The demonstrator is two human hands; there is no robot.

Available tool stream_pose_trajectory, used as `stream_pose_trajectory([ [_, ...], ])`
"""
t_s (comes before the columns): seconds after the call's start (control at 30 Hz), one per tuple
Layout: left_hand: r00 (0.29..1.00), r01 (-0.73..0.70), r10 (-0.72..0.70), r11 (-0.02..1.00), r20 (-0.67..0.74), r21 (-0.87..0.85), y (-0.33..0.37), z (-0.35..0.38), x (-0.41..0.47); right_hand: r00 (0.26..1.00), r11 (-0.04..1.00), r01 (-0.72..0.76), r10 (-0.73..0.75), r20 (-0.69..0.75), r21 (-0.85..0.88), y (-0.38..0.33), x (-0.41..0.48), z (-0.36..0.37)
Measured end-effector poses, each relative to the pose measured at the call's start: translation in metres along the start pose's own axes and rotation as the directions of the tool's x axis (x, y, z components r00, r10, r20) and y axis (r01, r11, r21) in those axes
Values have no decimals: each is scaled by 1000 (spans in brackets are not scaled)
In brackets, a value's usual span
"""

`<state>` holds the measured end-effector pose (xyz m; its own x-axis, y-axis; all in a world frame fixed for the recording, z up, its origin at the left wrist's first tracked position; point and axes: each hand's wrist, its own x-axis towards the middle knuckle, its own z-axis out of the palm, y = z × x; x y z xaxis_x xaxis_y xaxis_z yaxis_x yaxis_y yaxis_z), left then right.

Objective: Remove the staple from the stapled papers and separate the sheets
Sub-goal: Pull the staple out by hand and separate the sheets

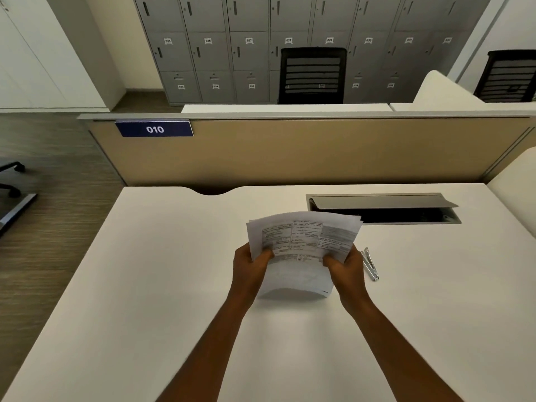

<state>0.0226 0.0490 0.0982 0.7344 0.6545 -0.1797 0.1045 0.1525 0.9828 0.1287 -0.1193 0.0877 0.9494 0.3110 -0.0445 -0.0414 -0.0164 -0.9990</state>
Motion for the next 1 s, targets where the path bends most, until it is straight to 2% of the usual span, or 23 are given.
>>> stream_pose_trajectory([
  [0.17,999,36,-36,999,28,-6,-1,3,-1,1000,998,-25,25,1,-54,5,5,-3],
  [0.4,1000,10,-10,1000,15,-20,6,2,1,997,990,75,-73,18,-116,-8,7,-6],
  [0.57,1000,27,-27,999,0,42,-7,4,0,1000,991,23,-20,20,-133,11,7,-2],
  [0.9,999,39,-37,998,-39,41,-4,10,1,999,992,-9,14,36,-124,20,8,-3],
  [1.0,998,50,-48,998,-43,43,-3,11,2,998,985,40,-31,52,-167,20,9,-5],
])
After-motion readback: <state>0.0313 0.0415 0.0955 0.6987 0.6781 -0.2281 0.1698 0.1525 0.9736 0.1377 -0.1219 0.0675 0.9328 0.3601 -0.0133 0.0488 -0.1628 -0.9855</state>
